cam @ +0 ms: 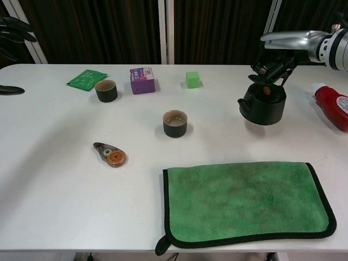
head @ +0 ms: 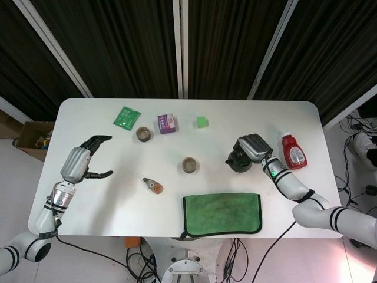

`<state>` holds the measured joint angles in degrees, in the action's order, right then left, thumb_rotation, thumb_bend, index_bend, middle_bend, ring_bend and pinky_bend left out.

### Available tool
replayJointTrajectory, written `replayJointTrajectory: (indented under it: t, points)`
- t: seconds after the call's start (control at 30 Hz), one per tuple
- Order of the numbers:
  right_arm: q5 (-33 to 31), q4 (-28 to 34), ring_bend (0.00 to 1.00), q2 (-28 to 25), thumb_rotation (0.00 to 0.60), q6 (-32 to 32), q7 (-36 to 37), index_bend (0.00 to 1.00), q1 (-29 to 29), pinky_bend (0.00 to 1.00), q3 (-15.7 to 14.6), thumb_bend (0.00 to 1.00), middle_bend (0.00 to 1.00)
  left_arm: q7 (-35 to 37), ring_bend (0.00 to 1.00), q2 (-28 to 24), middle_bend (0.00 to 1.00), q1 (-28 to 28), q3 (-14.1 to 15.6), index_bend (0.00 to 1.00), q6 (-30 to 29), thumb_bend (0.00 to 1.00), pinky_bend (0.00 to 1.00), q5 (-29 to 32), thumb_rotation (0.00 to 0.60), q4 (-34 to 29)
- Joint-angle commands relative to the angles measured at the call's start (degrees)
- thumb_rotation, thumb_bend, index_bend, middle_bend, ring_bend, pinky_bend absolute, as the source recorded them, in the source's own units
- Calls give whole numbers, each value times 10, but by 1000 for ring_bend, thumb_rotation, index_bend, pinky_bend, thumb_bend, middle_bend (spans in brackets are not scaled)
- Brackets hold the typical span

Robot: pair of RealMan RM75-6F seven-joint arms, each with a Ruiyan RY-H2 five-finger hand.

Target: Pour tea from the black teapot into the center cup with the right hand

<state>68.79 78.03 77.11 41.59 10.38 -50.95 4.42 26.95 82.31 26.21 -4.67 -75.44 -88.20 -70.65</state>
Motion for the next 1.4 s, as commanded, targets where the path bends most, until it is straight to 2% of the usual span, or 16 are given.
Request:
replayJointTrajectory:
  t: [0.03,1.07,1.17,1.27,1.4]
  points:
    - [8,-10,782,3,589,-2,1,1000,7,496,-3,831,949,1,163,1,184,0,0,171,1,63,303,0,600,1]
    - [44,-83,771,49,590,-31,2,995,35,495,0,793,948,6,163,4,184,-1,3,171,2,64,303,-1,600,9]
    - [47,-85,764,50,589,-32,1,966,35,493,1,777,948,6,163,5,184,-1,3,171,3,64,304,-1,600,9]
    - [51,-87,744,50,589,-30,-1,913,37,489,2,719,938,6,163,5,184,-1,4,171,3,64,303,-1,600,10]
    - [51,-88,668,50,590,-31,-5,804,40,467,2,625,862,7,163,6,184,-1,4,171,4,63,304,-1,600,12]
